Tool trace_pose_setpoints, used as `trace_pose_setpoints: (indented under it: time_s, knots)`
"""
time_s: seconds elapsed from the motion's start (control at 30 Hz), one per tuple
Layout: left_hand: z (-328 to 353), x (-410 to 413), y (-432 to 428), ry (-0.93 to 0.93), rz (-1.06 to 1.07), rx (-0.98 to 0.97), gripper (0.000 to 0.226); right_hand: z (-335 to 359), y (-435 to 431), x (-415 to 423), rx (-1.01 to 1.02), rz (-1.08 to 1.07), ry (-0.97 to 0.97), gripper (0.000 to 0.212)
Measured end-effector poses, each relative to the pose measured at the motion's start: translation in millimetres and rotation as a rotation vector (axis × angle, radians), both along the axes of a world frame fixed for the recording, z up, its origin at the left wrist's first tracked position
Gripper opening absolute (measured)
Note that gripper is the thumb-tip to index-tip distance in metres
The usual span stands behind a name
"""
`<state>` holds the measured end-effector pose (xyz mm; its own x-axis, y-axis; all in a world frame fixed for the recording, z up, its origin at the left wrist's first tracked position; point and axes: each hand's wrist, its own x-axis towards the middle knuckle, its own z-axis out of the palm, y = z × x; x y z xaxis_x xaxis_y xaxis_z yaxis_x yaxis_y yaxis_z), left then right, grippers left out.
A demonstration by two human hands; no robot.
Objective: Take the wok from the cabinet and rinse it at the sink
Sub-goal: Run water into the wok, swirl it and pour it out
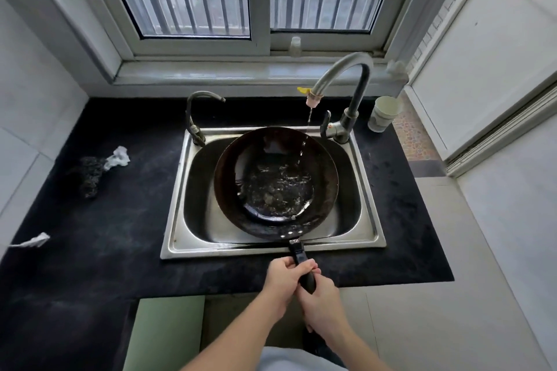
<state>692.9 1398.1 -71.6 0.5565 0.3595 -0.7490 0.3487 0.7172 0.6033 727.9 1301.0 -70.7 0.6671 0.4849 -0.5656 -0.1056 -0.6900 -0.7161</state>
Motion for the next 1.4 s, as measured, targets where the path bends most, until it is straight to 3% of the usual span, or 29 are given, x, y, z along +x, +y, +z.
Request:
trace_pose_setpoints:
  time_s: [0.13,0.27,0.6,0.8,1.13,1.4]
  knots:
    - [4.7,1.9,3.6,-0.088,0.066,-0.137,0.028,3.4,-5.5,3.1,0.006,0.071,-0.082,0.013]
    - [4.2,-3.5,4.4,-0.125,0.028,-0.149,0.026,7.2,-16.1,-1.4,0.042,0.042,-0.045,0.041]
    - [3.9,-9.2,-2.2,-0.139,0.031,-0.119,0.022,21.3,-17.3,-9.3,0.097,-0.064,0.187,0.038]
    - [12.2,-1.3,3.1,-0.162,0.056,-0.087,0.015,28.7,-9.7,3.5,0.145,-0.026,0.216,0.032]
    - [11.6,-17.3,12.5,-0.112,0.106,-0.018,0.023,26.5,-0.8,-0.2,0.132,0.084,0.205,0.029]
    - [1.9,-2.2,0.5,-0.099,0.067,-0.047,0.012,22.3,-14.1,7.7,0.116,0.021,0.233,0.028]
